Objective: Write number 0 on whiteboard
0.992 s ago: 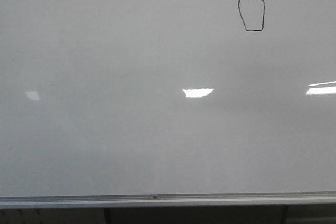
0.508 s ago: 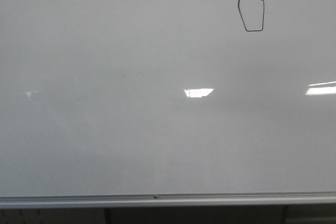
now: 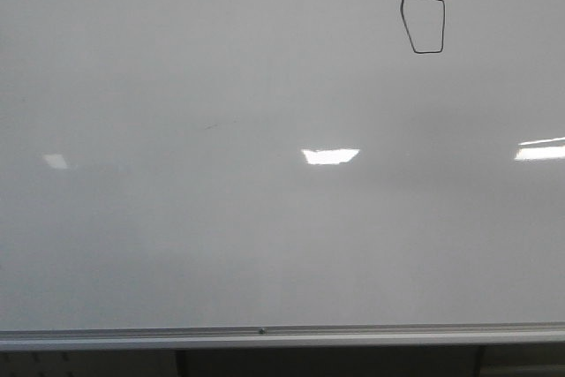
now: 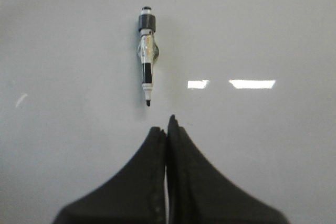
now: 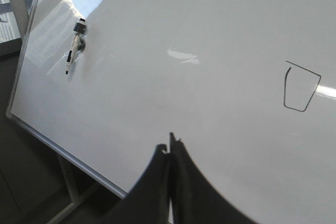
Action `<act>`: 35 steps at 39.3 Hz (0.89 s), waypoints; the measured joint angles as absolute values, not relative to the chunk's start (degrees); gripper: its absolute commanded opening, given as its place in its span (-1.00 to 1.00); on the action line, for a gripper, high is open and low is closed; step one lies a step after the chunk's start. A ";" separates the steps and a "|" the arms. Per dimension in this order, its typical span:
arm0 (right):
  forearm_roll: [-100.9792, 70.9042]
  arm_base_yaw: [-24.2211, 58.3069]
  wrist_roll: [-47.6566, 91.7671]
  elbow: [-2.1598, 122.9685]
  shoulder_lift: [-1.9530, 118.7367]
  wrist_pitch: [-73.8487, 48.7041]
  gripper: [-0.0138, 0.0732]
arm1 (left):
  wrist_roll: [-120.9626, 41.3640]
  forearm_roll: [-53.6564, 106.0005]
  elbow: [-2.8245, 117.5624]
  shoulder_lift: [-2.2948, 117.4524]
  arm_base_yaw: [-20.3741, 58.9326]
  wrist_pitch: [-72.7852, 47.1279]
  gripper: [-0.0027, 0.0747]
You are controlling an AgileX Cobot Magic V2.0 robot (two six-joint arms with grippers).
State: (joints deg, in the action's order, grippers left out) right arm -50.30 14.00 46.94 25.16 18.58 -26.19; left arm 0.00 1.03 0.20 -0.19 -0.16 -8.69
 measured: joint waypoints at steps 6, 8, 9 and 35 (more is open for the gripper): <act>-50.30 14.00 46.94 25.16 18.58 -26.19 -0.84 | 0.00 1.03 -0.30 -0.19 -0.38 -6.12 -0.98; -50.30 14.00 46.94 25.16 18.58 -26.19 -0.84 | 0.00 1.03 -0.30 -0.19 -0.38 -5.73 -0.98; -50.30 14.00 46.94 25.16 18.58 -26.19 -0.84 | 0.00 1.03 -0.30 -0.19 -0.38 -5.59 -0.98; -50.30 14.00 46.94 25.16 18.58 -26.19 -0.84 | 0.00 1.03 -0.30 -0.19 -0.38 -5.17 -0.98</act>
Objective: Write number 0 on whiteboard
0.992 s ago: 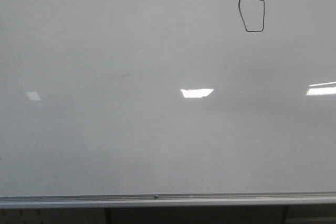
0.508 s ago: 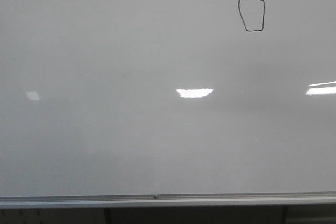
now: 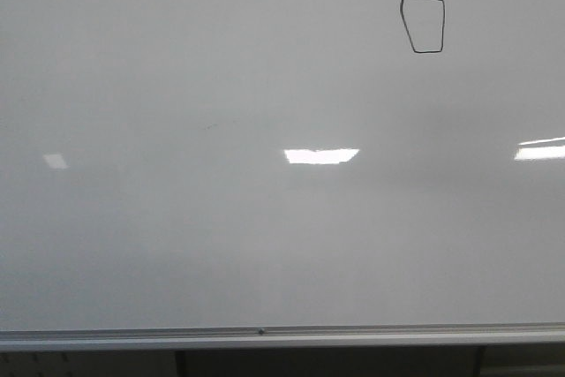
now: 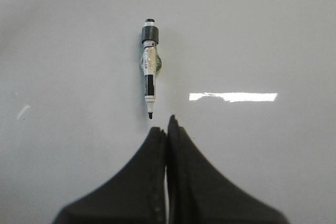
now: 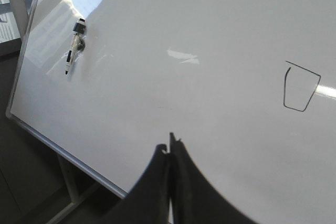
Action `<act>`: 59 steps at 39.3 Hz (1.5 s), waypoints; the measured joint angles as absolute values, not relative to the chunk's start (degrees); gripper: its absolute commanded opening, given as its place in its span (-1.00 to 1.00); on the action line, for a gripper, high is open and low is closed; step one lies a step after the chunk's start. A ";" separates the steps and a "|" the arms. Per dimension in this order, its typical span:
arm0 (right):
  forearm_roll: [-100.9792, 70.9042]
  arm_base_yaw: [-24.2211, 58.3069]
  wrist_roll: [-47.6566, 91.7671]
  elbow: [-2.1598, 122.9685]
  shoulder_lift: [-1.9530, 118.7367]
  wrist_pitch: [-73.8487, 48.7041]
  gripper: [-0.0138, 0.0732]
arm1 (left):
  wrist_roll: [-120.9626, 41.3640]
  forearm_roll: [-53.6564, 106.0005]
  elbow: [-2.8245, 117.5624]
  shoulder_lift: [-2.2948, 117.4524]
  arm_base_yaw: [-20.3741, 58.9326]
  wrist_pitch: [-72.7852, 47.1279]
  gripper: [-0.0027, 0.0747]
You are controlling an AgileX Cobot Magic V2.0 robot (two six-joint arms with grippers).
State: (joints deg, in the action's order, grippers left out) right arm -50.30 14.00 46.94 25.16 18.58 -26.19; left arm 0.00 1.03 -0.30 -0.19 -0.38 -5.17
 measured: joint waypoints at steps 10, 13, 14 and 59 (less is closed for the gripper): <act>-50.30 14.00 46.94 25.16 18.58 -26.19 -0.84 | 0.00 1.03 -0.30 -0.19 -0.38 -5.17 -0.98; -50.30 14.00 46.94 25.16 18.58 -26.19 -0.84 | 0.00 1.03 -0.30 -0.19 -0.38 -5.17 -0.98; -50.30 14.00 46.94 25.16 18.58 -26.19 -0.84 | 0.00 1.03 -0.30 -0.19 -0.38 -5.17 -0.98; -9.32 0.60 6.37 -1.55 0.11 -9.74 -0.84 | 0.00 1.03 -0.30 -0.19 -0.38 -5.17 -0.98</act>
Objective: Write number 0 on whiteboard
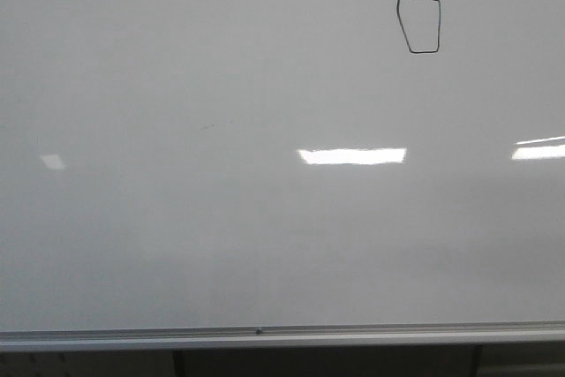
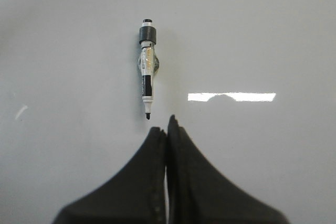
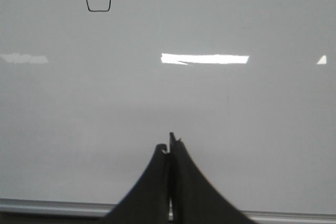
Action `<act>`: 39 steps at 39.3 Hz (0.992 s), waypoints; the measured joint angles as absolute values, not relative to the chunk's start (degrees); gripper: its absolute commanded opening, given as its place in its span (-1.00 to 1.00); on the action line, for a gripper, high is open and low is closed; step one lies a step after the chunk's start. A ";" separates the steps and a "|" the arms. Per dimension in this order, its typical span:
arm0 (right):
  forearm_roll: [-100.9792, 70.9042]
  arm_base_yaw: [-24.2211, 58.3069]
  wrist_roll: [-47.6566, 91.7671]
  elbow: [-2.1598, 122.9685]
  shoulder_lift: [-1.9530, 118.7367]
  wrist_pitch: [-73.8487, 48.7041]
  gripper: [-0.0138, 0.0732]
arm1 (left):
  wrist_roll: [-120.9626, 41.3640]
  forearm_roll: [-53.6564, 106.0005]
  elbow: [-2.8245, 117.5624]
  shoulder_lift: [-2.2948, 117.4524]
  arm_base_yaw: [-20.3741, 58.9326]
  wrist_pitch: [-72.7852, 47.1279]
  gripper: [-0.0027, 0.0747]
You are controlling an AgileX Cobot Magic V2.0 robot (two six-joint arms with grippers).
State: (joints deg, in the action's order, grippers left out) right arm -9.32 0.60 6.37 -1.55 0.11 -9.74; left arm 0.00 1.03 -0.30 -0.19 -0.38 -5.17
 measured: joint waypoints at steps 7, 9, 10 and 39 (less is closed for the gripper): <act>-7.82 0.00 5.86 -1.55 -0.55 -10.40 -0.84 | 0.00 1.03 -0.30 -0.19 -0.38 -5.17 -0.98; -7.77 0.00 5.77 -1.55 -0.55 -10.64 -0.84 | 0.00 1.03 -0.30 -0.19 -0.38 -5.17 -0.98; -7.77 0.00 5.77 -1.55 -0.55 -10.72 -0.84 | 0.00 1.03 -0.30 -0.19 -0.38 -5.17 -0.98; -7.63 0.00 5.64 -1.55 -0.55 -10.99 -0.84 | 0.00 1.03 -0.30 -0.19 -0.38 -5.17 -0.98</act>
